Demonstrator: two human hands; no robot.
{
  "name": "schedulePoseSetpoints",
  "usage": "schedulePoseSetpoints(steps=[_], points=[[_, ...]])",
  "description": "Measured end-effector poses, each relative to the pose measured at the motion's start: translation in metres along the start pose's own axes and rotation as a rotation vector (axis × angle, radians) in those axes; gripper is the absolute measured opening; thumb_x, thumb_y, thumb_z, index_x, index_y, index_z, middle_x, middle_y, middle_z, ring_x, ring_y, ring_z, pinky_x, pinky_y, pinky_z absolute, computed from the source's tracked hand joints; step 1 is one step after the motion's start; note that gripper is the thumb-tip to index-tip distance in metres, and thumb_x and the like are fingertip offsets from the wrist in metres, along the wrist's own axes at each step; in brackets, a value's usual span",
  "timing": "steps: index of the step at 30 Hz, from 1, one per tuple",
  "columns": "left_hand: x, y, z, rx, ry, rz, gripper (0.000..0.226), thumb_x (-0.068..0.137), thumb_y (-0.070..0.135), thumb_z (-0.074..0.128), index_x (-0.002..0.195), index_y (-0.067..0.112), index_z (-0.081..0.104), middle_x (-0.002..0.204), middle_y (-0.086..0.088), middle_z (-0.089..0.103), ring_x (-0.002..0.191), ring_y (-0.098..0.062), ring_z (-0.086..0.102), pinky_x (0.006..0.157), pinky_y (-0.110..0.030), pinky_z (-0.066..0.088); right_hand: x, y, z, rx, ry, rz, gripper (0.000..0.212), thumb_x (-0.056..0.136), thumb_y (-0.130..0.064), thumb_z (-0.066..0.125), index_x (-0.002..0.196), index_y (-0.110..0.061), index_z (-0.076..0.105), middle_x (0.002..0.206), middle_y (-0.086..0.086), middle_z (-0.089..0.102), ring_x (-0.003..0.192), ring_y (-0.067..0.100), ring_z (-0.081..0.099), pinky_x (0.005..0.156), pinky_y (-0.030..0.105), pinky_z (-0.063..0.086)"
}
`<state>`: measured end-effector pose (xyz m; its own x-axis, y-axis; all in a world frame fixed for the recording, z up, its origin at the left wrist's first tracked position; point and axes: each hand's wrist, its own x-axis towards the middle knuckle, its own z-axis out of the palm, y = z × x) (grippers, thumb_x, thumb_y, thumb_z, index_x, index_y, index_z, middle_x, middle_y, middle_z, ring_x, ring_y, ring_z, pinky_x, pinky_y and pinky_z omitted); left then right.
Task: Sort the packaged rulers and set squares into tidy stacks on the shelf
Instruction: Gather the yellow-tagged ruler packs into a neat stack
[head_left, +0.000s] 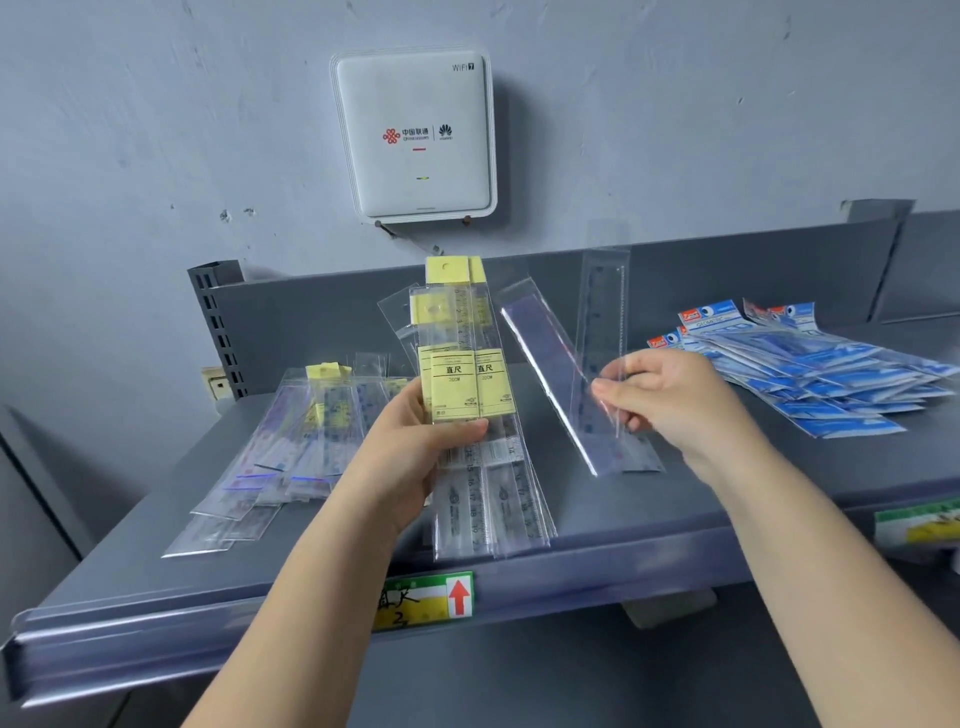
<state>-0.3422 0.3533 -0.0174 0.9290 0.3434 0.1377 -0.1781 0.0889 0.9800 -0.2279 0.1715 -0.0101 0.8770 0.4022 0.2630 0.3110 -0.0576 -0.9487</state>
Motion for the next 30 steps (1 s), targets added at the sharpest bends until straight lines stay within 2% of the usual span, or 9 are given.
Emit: schedulePoseSetpoints(steps=[3,5,8,13,18,22,26,28,30], points=[[0.001,0.001,0.004,0.014,0.005,-0.003,0.045,0.079,-0.015,0.059,0.117,0.008,0.056,0.098,-0.008,0.073,0.083,-0.018,0.071,0.063,-0.026,0.058,-0.003,0.004,0.011,0.046,-0.135,0.094,0.008,0.083,0.001,0.064,0.079,-0.004,0.06,0.049,-0.003,0.06,0.042,0.004,0.049,0.042,0.013,0.039],[0.002,0.001,0.005,0.023,0.017,-0.008,0.045,0.079,-0.015,0.059,0.116,0.01,0.056,0.1,-0.008,0.072,0.086,-0.018,0.071,0.067,-0.028,0.059,-0.006,0.004,0.022,0.108,-0.183,0.14,0.007,0.084,0.001,0.064,0.08,-0.004,0.06,0.056,0.0,0.062,0.048,0.007,0.052,0.046,0.015,0.044],[0.001,0.001,0.003,0.02,0.044,-0.016,0.043,0.08,-0.014,0.059,0.115,0.009,0.056,0.099,-0.007,0.072,0.086,-0.019,0.07,0.067,-0.029,0.058,-0.004,0.001,0.024,0.238,-0.104,0.131,0.01,0.085,0.001,0.061,0.079,-0.006,0.059,0.063,0.005,0.062,0.052,0.01,0.053,0.049,0.016,0.047],[0.003,0.0,-0.001,-0.013,0.132,-0.017,0.04,0.081,-0.015,0.058,0.114,0.007,0.056,0.095,-0.006,0.071,0.08,-0.017,0.068,0.048,-0.019,0.052,0.003,0.0,0.013,0.295,-0.011,0.066,0.013,0.086,0.002,0.06,0.077,-0.009,0.058,0.058,0.002,0.06,0.043,0.003,0.051,0.044,0.013,0.044],[0.003,0.001,-0.001,-0.019,0.148,-0.014,0.036,0.081,-0.014,0.058,0.108,0.01,0.057,0.093,-0.005,0.071,0.075,-0.012,0.068,0.048,-0.015,0.05,0.016,0.006,-0.015,0.063,0.116,0.058,0.015,0.085,0.002,0.061,0.076,-0.01,0.057,0.049,-0.005,0.06,0.038,0.001,0.048,0.041,0.013,0.04],[0.004,0.0,0.0,-0.007,0.14,-0.019,0.036,0.08,-0.013,0.059,0.107,0.012,0.057,0.098,-0.007,0.071,0.085,-0.017,0.069,0.059,-0.022,0.054,0.02,0.019,-0.032,-0.19,0.151,0.125,0.003,0.085,-0.002,0.063,0.086,-0.003,0.06,0.062,0.007,0.061,0.049,0.012,0.049,0.045,0.017,0.04],[0.005,0.001,0.0,-0.003,0.132,-0.024,0.036,0.08,-0.012,0.059,0.108,0.012,0.057,0.101,-0.008,0.071,0.091,-0.02,0.068,0.068,-0.027,0.053,0.019,0.027,-0.034,-0.663,0.093,0.207,0.02,0.083,-0.019,0.067,0.08,0.001,0.067,0.075,0.019,0.068,0.057,0.022,0.05,0.061,0.027,0.041],[0.004,0.001,0.001,-0.004,0.126,-0.025,0.035,0.08,-0.012,0.059,0.105,0.014,0.057,0.101,-0.008,0.071,0.092,-0.02,0.068,0.068,-0.027,0.054,0.018,0.026,-0.032,-0.699,0.127,0.168,0.016,0.082,-0.02,0.068,0.079,-0.005,0.066,0.073,0.012,0.065,0.065,0.023,0.054,0.065,0.027,0.04],[0.004,0.0,0.0,-0.007,0.12,-0.026,0.035,0.08,-0.012,0.059,0.104,0.014,0.057,0.102,-0.008,0.071,0.091,-0.02,0.068,0.067,-0.027,0.055,0.016,0.021,-0.031,-0.491,0.138,0.114,0.006,0.082,-0.014,0.067,0.08,-0.011,0.062,0.068,0.004,0.061,0.06,0.017,0.054,0.063,0.026,0.041]])
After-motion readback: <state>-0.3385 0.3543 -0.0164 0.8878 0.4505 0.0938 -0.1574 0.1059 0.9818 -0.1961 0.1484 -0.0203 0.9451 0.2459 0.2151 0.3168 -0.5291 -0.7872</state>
